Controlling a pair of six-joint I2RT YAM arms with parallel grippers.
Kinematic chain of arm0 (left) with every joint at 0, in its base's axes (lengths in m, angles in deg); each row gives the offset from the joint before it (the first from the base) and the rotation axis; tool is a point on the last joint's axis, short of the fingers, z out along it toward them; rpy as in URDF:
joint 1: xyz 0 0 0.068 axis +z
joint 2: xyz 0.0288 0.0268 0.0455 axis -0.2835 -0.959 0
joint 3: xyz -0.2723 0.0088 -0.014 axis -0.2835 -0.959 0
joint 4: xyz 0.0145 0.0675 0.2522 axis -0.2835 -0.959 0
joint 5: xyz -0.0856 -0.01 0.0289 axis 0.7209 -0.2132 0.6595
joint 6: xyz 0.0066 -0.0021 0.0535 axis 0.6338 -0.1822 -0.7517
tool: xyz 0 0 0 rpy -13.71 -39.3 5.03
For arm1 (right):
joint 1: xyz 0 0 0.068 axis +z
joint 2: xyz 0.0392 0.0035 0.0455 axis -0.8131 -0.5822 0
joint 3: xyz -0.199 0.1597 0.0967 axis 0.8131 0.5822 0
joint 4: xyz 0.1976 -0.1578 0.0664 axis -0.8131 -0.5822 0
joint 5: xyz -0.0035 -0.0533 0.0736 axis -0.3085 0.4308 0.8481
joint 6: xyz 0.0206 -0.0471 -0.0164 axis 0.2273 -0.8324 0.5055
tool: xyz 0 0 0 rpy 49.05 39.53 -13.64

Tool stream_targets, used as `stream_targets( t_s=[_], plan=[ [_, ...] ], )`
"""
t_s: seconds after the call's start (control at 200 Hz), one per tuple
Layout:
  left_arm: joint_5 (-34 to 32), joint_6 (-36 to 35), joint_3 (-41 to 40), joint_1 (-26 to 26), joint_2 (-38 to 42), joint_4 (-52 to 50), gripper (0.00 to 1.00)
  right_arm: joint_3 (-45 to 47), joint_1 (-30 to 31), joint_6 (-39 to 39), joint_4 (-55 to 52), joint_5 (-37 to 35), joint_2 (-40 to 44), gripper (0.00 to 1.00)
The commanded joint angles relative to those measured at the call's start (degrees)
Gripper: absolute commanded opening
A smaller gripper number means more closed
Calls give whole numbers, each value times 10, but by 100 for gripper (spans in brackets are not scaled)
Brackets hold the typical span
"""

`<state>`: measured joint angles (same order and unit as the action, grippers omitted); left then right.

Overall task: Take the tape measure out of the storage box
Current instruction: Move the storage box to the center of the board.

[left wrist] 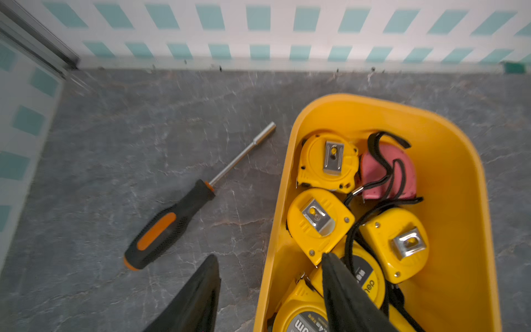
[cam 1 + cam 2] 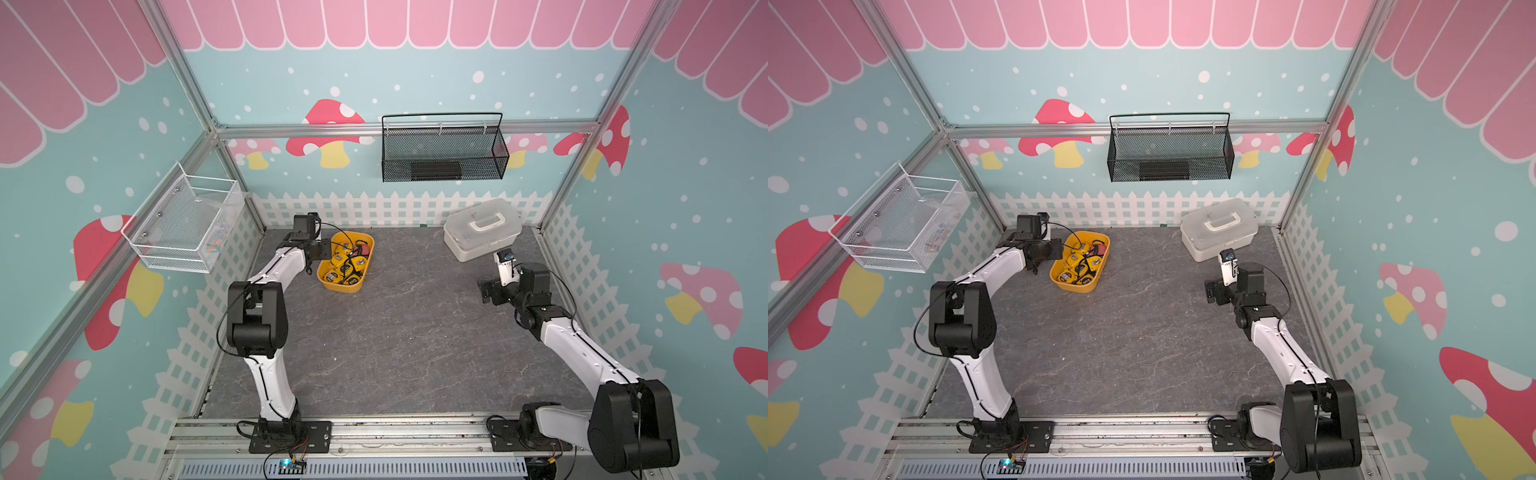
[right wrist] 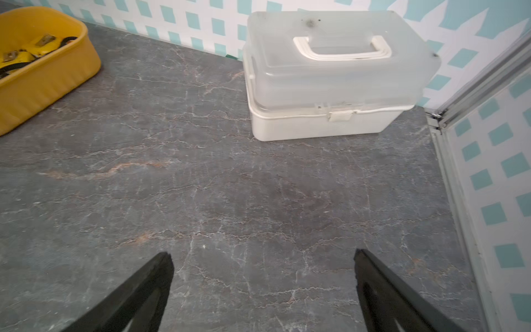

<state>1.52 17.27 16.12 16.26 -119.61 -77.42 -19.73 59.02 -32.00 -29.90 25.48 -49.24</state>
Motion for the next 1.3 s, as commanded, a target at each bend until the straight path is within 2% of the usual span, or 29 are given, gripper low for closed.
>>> stream_targets(
  t_s=[0.0,0.13,0.305,0.44,0.72,0.826,1.021,1.291],
  plan=[
    [50,-10,54,6,-39,-96,58,-13,4,16,-35,40,2,99],
    [71,-16,113,8,-86,-132,47,-7,5,18,-31,35,4,99],
    [80,-20,138,8,-109,-141,37,-5,5,22,-36,32,8,99],
    [86,-16,136,8,-110,-142,24,-7,5,23,-41,31,10,99],
    [111,-17,116,6,-105,-143,5,-10,5,23,-52,36,6,99],
    [110,-16,90,0,-83,-141,2,-17,5,21,-54,36,4,99],
    [99,-16,42,-24,-46,-137,1,-35,5,20,-69,39,-20,99],
    [111,25,-29,-65,-9,-114,0,-47,5,21,-77,48,-27,99]
  ],
)
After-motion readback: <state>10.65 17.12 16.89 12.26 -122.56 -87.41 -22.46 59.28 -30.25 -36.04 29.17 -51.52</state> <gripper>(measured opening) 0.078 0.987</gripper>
